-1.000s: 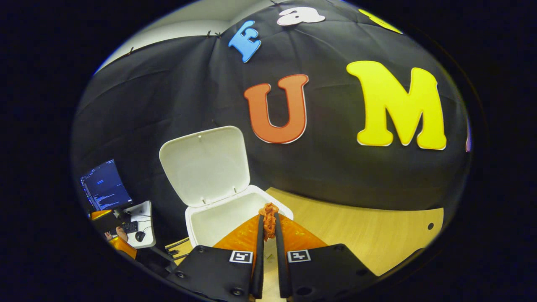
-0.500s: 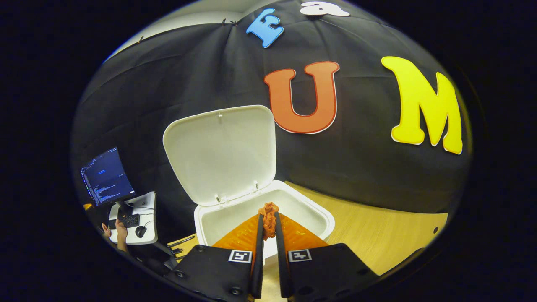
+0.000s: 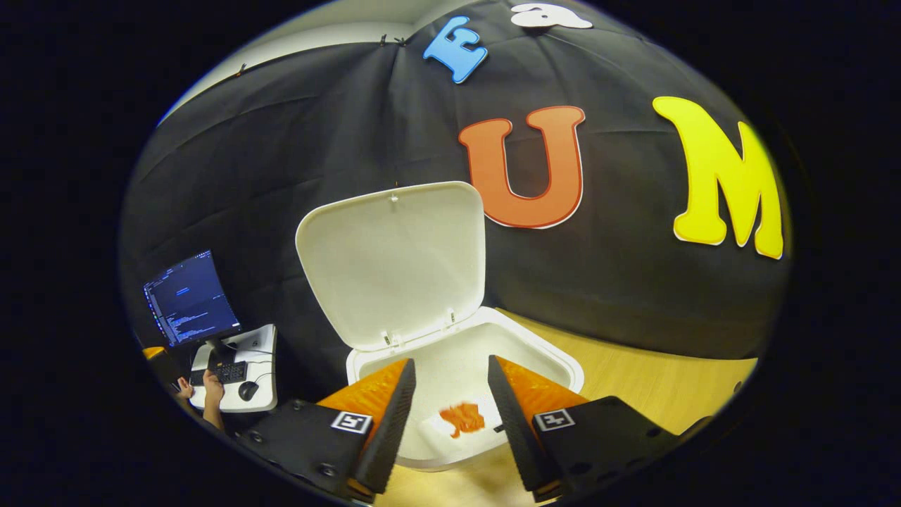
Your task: Press the lid of the desktop garbage bin to open it, pick up the crumpled paper on the desktop and throw it into the bin, then pick up the pop can on the desktop and drop it into the bin, and finally close the garbage bin lid.
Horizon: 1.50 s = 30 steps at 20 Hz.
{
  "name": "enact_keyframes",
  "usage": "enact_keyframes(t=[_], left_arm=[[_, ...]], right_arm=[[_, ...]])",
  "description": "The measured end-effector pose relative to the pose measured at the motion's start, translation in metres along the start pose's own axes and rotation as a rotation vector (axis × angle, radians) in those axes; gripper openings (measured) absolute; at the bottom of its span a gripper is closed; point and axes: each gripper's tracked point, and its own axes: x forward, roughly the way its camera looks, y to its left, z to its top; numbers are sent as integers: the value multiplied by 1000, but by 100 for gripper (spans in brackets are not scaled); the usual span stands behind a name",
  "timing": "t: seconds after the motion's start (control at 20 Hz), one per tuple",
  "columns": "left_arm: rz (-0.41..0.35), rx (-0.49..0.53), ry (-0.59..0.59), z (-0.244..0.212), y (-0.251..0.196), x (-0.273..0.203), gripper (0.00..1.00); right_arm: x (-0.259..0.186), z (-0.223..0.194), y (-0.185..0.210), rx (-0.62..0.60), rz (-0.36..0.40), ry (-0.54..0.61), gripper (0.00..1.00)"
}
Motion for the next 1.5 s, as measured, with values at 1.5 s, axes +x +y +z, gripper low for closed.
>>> enact_keyframes(t=[1.5], left_arm=[[-415,27,173,-95,-203,51,99]], right_arm=[[-333,-5,-256,34,-808,-322,94]])
